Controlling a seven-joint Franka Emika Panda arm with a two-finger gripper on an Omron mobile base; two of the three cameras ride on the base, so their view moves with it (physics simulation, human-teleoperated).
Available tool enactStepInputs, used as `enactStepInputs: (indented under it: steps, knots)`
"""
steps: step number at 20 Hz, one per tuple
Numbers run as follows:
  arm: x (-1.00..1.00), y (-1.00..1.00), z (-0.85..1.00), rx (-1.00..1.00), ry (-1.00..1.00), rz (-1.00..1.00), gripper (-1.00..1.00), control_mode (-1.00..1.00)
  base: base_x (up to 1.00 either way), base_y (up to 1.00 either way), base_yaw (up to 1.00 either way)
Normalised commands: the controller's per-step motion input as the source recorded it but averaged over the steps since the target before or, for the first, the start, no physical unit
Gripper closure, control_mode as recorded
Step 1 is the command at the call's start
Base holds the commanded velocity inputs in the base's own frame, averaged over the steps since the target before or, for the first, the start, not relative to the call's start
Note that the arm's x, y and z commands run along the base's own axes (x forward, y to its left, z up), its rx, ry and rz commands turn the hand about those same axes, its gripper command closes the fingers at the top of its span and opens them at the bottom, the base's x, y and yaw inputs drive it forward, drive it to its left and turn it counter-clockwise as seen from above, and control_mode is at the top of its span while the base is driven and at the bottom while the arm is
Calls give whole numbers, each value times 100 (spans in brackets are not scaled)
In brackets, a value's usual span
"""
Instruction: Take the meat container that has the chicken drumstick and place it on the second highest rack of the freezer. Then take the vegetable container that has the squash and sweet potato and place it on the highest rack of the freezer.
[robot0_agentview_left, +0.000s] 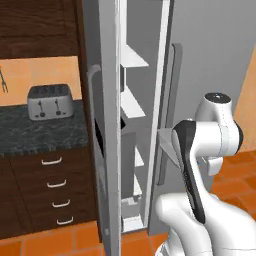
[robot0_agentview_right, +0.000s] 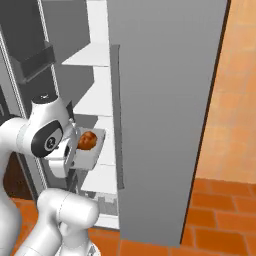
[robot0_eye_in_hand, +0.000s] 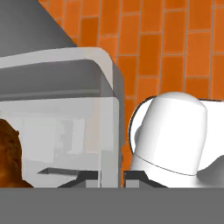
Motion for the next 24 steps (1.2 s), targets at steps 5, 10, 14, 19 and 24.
enactStepInputs:
  steps: [5,10,14,19,24]
  knots:
    - [0,0,0,0,0,0,100,100,11,-11,69]
    - [0,0,0,0,0,0,100,100,25,-34,30]
    - [0,0,0,0,0,0,100,100,-16,-52,6]
    - [0,0,0,0,0,0,100,100,1,-35,-2]
    - [0,0,0,0,0,0,100,100,56,-6,-3]
